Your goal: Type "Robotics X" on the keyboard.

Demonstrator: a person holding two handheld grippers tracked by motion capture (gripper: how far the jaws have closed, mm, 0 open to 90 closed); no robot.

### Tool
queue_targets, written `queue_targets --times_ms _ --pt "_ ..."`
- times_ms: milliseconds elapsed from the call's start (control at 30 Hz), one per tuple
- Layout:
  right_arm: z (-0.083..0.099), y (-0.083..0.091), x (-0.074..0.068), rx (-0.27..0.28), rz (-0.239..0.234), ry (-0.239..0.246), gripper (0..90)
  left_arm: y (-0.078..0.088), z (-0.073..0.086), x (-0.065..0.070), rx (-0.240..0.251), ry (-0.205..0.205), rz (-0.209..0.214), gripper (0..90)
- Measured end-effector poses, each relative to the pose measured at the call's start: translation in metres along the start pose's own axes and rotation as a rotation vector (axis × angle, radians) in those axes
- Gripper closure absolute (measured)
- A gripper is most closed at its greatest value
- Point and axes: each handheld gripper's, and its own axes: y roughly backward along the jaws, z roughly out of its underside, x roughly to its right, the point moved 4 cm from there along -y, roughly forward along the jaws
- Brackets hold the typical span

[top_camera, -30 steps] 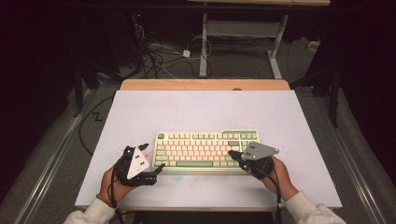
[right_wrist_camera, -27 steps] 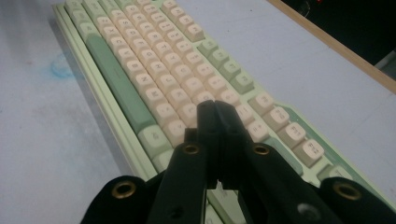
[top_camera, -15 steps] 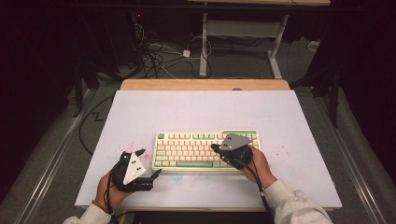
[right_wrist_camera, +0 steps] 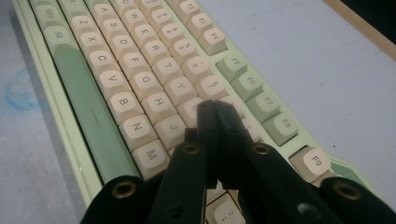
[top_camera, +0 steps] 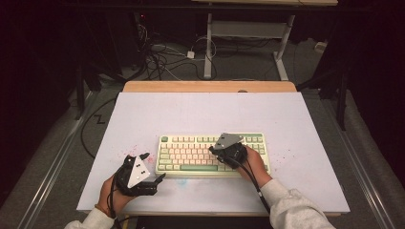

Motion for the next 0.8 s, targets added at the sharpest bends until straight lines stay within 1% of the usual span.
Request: queue_targets --times_ms 67,133,167,300,467,667,733,800 --pt "0.000 -0.003 0.000 -0.013 0.000 -0.001 90.0 0.000 0.000 0.000 -0.009 -0.015 -0.008 15.8" --pt "0.000 -0.005 0.000 -0.018 -0.001 -0.004 90.0 0.000 0.000 0.000 -0.007 -0.012 -0.003 15.8" --pt "-0.001 -0.006 0.001 -0.021 -0.001 0.005 90.0 -0.001 0.000 0.001 -0.010 -0.014 -0.002 15.8" --pt "-0.002 -0.008 0.001 -0.034 0.002 0.000 90.0 -0.001 0.000 0.002 -0.017 -0.023 0.004 15.8" --pt "-0.002 -0.013 0.002 -0.050 0.009 0.005 90.0 -0.001 0.001 0.002 -0.018 -0.023 0.008 15.8" --pt "-0.002 -0.014 0.001 -0.060 0.018 0.018 90.0 -0.002 0.001 0.003 -0.019 -0.020 0.015 15.8" --pt "-0.001 -0.016 0.000 -0.077 0.005 0.023 90.0 -0.002 0.001 0.003 -0.023 -0.020 0.016 15.8" --pt "-0.002 -0.015 0.000 -0.083 0.006 0.025 90.0 -0.002 0.001 0.004 -0.022 -0.022 0.018 15.8"
